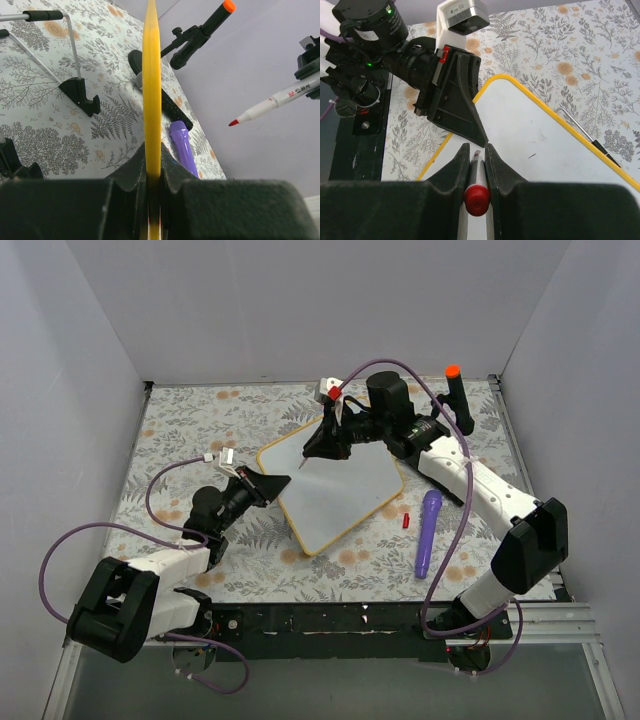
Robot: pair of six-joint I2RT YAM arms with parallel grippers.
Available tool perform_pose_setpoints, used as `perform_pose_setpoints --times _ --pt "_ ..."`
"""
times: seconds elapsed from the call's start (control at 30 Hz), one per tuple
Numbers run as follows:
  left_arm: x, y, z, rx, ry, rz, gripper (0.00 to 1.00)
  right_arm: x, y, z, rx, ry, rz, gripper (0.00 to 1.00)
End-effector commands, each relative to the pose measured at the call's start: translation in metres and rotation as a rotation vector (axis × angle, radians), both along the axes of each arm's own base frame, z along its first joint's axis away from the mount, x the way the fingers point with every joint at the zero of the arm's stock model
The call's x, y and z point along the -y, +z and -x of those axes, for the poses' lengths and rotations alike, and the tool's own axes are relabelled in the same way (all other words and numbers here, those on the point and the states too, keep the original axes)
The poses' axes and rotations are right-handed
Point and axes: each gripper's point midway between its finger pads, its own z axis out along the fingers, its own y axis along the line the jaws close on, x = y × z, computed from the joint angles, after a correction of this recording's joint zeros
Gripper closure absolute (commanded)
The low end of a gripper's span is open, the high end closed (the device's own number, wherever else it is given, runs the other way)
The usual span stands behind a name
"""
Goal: Write a sentence on the whiteboard
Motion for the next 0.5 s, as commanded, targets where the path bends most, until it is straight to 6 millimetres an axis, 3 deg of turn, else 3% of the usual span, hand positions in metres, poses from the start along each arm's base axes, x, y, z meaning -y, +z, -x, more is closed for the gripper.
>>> perform_pose_setpoints --times 0.0,0.47 --pt "-0.004 0.051 0.0 0.168 0.024 0.097 1.0 -0.01 0.007 -0.014 0.019 -0.033 -0.045 0.99" --pt "-0.006 0.046 -0.002 0.154 0.042 0.088 1.0 -0.015 -0.012 -0.035 0.001 -0.15 -0.062 0.99"
